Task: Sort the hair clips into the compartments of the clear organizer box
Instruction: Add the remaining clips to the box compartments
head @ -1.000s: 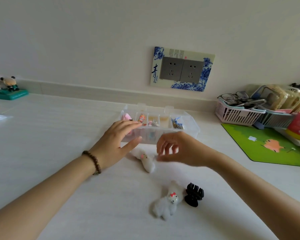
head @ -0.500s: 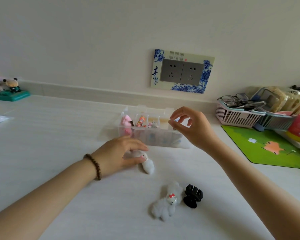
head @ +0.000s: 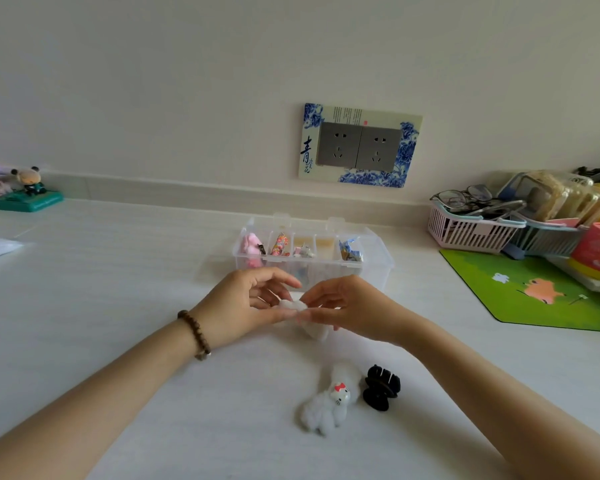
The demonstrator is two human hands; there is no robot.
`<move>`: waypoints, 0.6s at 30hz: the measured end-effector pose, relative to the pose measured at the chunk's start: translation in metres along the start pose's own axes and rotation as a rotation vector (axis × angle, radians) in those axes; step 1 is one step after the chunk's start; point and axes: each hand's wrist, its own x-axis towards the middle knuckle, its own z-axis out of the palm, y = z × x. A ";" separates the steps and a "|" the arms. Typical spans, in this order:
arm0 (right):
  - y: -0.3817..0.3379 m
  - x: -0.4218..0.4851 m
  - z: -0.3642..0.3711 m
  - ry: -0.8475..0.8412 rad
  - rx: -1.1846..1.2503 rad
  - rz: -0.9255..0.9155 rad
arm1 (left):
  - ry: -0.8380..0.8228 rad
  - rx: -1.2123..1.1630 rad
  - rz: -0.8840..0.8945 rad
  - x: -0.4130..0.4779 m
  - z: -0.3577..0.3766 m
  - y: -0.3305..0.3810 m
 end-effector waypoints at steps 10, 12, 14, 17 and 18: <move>-0.015 0.003 -0.024 0.144 0.120 -0.020 | 0.238 -0.109 0.173 0.029 0.003 0.013; -0.017 0.011 -0.040 0.290 0.109 0.010 | 0.308 0.125 0.227 0.036 -0.006 0.003; -0.019 0.023 -0.058 0.407 0.045 0.030 | 0.360 0.326 0.252 0.038 -0.013 -0.009; -0.019 0.045 -0.073 0.465 -0.081 0.065 | 0.311 0.480 0.243 0.038 -0.013 -0.027; -0.018 0.052 -0.074 0.458 -0.113 0.085 | 0.282 0.538 0.241 0.037 -0.012 -0.032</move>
